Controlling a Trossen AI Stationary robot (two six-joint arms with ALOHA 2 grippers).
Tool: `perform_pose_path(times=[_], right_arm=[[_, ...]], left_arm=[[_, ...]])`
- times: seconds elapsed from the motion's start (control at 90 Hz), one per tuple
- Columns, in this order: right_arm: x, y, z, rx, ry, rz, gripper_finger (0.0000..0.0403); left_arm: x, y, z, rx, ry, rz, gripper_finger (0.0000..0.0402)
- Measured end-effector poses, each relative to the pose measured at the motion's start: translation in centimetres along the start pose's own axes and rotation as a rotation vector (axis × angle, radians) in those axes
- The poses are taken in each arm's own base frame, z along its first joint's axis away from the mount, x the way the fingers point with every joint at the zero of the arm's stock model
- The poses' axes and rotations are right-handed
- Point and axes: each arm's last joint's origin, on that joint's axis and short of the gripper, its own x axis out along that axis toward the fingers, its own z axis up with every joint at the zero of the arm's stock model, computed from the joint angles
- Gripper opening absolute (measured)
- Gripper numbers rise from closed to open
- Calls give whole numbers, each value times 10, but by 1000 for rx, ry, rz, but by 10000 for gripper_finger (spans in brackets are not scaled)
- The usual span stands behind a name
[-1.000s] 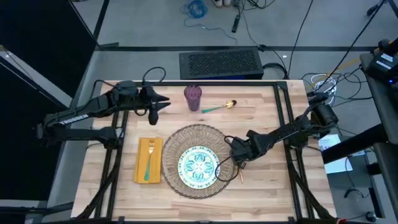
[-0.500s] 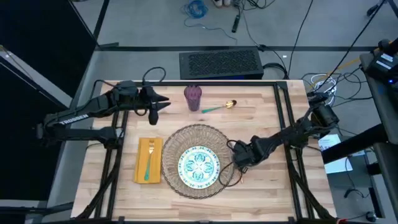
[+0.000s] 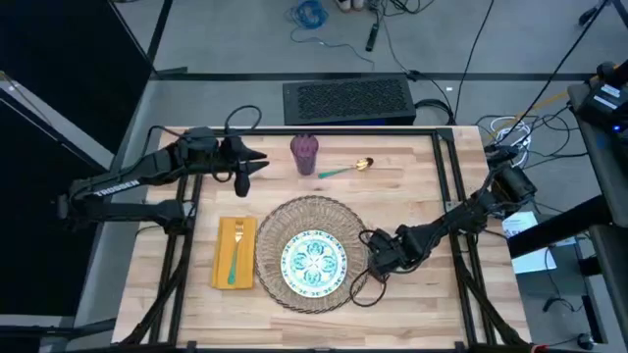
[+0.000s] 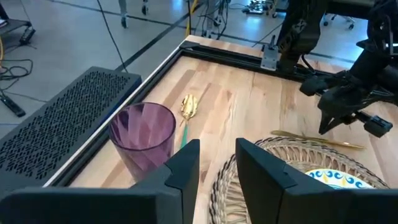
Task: Set table place
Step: Move the gold table knife to the right of the brown tablemat, then move the green spoon to the right of the gold table knife
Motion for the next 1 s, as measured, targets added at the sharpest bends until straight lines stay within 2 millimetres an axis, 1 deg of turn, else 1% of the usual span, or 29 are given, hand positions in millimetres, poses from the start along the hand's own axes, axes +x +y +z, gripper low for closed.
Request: perform_pose_path(times=[0.222, 0.389, 0.8, 0.889, 1.0], right_arm=[[-1, 6, -3, 13, -14, 48, 0], [7, 8, -3, 15, -6, 40, 0], [5, 3, -2, 8, 9, -1, 0], [2, 2, 1, -2, 16, -24, 0], [-7, 3, 10, -24, -8, -79, 0]], left_arm=[[0, 0, 0, 0, 0, 0, 88], [0, 0, 0, 0, 0, -1, 88], [0, 0, 0, 0, -1, -1, 88], [0, 0, 0, 0, -2, -1, 88], [0, 0, 0, 0, -3, -1, 88]])
